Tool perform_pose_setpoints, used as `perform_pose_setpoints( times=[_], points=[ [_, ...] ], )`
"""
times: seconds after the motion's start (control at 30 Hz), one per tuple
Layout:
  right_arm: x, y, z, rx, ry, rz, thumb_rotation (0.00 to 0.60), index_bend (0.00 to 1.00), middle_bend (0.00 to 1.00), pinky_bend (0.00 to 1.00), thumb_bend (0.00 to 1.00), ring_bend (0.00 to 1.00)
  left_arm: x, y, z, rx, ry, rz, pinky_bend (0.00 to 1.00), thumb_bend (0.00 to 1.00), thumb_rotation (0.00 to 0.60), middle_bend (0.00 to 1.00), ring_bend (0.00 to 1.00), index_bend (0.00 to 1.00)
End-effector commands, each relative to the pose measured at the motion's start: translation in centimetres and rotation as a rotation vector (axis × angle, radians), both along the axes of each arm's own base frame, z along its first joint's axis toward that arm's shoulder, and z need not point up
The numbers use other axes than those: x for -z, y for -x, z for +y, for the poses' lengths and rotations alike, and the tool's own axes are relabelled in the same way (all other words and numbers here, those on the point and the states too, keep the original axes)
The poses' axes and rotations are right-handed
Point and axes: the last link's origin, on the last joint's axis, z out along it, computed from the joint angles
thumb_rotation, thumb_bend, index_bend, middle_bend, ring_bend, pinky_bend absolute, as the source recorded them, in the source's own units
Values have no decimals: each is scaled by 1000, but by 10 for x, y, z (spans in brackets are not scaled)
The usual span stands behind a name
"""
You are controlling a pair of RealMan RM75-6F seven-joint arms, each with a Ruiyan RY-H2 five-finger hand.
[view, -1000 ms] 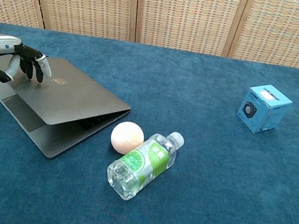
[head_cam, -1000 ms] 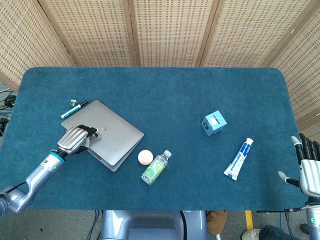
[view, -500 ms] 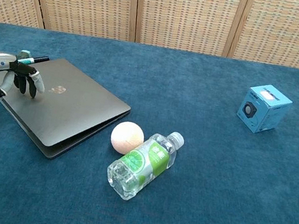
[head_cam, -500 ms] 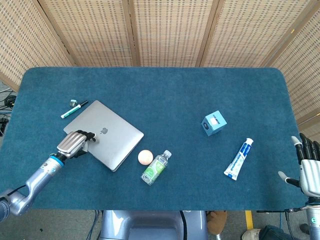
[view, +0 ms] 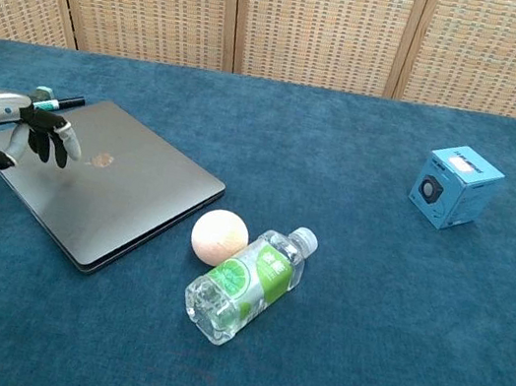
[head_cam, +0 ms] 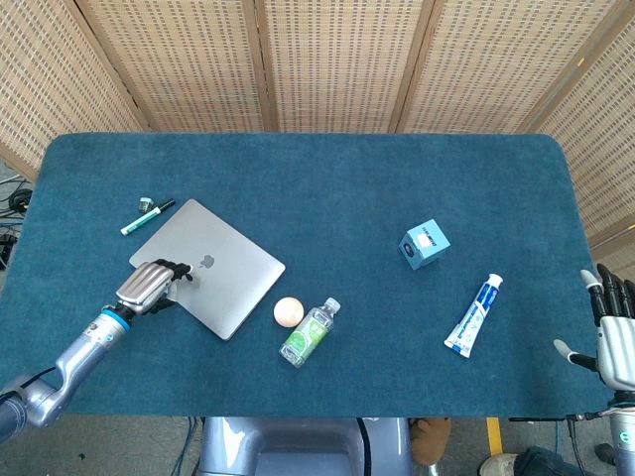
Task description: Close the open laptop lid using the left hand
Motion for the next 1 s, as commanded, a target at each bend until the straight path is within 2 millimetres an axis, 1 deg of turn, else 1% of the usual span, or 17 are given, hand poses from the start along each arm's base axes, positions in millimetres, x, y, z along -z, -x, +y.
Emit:
perform_pose_setpoints(
  times=[0.03,0.13,0.2,0.23,0.3,0.33,0.37,0.4,0.43,0.47,0.53,0.57,0.6,0.63,0.7,0.8,1.0],
  points=[
    [0,0,0,0,-1,-1,600,0,0,0,0,0,-14,-6,1,20,-40,-56,296,1000,600,386,364,323],
    [0,-1,1,-2,-2,-2,600,0,0,0,0,0,-25,-10,2,34,-71,-84,296,1000,600,376,364,323],
    [1,-1,1,-7,-4,-1,600,0,0,0,0,0,-41,-14,3,54,-126,-114,296,1000,600,358,354,323],
    [1,-2,1,-8,-4,-1,600,0,0,0,0,0,-48,-16,2,63,-155,-126,289,1000,600,334,328,323],
    [1,-3,2,-13,-7,-2,600,0,0,0,0,0,-70,-17,0,73,-237,-147,213,986,600,248,229,312],
    [2,-4,3,-17,-9,-2,600,0,0,0,0,0,-84,-14,-4,63,-294,-147,130,926,600,161,142,279],
    [2,-5,3,-22,-10,-2,600,0,0,0,0,0,-94,-12,-9,49,-333,-142,56,811,600,80,66,221],
    [2,-5,3,-24,-12,-3,600,0,0,0,0,0,-101,-11,-15,29,-369,-138,23,703,600,40,30,169],
    [3,-6,4,-28,-14,-4,600,0,0,0,0,0,-107,-9,-22,4,-403,-132,1,536,600,3,2,91],
    [3,-7,4,-31,-15,-4,600,0,0,0,0,0,-113,-7,-29,-22,-436,-123,0,373,600,0,0,35],
    [3,-7,5,-34,-18,-7,600,0,0,0,0,0,-120,-3,-42,-62,-486,-96,0,148,600,0,0,0],
    [4,-8,5,-37,-19,-8,600,0,0,0,0,0,-123,-1,-51,-87,-508,-71,0,59,600,0,0,0],
    [4,-9,6,-40,-21,-9,600,0,0,0,0,0,-126,3,-62,-128,-531,-34,0,23,600,0,0,0],
    [4,-9,6,-43,-22,-9,600,0,0,0,0,0,-128,6,-71,-163,-545,-9,0,0,600,0,0,0],
    [4,-10,7,-49,-25,-11,600,0,0,0,0,0,-131,10,-86,-224,-574,37,0,0,600,0,0,0],
    [5,-10,8,-53,-32,-11,600,0,0,0,0,0,-132,14,-99,-265,-608,89,0,0,600,0,0,0],
    [8,-10,8,-66,-32,27,600,0,0,0,0,0,-127,19,-131,-323,-605,77,0,0,600,0,0,0]
  ],
)
